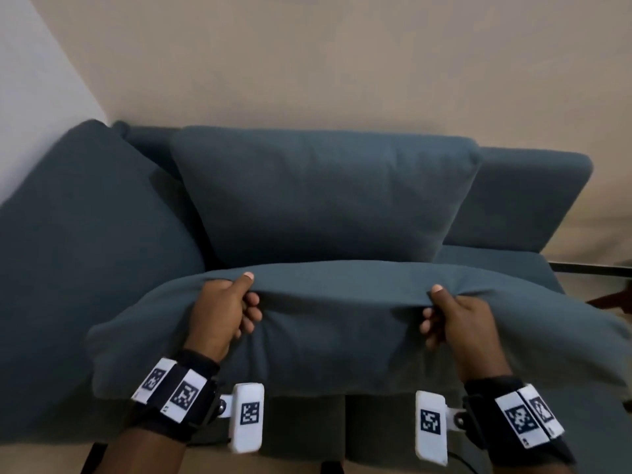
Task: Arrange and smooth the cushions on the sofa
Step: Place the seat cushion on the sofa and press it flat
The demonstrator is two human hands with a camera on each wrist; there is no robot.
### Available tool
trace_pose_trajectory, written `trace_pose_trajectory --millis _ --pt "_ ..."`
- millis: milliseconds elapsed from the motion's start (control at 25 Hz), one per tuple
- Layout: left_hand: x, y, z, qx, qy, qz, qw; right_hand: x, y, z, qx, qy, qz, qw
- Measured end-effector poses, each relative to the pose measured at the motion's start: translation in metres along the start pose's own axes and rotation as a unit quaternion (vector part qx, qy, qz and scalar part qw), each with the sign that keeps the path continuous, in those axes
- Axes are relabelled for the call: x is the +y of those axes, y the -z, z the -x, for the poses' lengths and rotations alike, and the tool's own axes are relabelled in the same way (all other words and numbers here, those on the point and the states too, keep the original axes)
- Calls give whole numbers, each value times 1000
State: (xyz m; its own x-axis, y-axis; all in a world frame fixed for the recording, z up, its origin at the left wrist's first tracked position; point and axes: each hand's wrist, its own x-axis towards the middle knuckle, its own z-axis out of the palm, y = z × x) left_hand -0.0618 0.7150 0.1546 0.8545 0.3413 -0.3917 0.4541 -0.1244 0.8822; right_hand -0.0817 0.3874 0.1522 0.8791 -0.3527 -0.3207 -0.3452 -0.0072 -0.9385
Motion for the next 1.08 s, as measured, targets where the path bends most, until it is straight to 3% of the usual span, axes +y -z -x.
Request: trace_pose_trajectory --millis 160,240,280,400,480,560,640,720,800,960,1080 --pt "31 -12 -51 0 19 -20 1000 -27 -21 -59 -49 -48 37 997" --pt "32 -28 -73 -16 36 -69 997 -24 -37 -86 -56 -89 120 987" --pt "32 -34 -79 -17 8 -128 992 -24 -45 -95 -58 -96 179 978" --pt "39 -42 -94 11 -159 -352 922 -39 -67 -120 -29 -35 373 927" --pt "47 -42 -112 -24 -164 -441 882 -52 -83 -127 5 19 530 848" --pt "54 -45 -125 -37 -171 -545 820 -60 -116 -125 43 144 596 789" --pt "52 -42 -132 -23 -226 -606 763 -59 -155 -115 -12 233 597 768" --pt "41 -20 -141 -24 -270 -616 740 -46 -190 -106 -120 225 611 750" --pt "32 17 -157 -12 -256 -602 756 -37 -201 -104 -140 198 627 741" --pt "11 106 -179 47 -172 -555 813 -42 -209 -98 -104 184 644 735" --pt "6 138 -180 64 -111 -436 891 -44 -254 -76 -132 219 648 718"
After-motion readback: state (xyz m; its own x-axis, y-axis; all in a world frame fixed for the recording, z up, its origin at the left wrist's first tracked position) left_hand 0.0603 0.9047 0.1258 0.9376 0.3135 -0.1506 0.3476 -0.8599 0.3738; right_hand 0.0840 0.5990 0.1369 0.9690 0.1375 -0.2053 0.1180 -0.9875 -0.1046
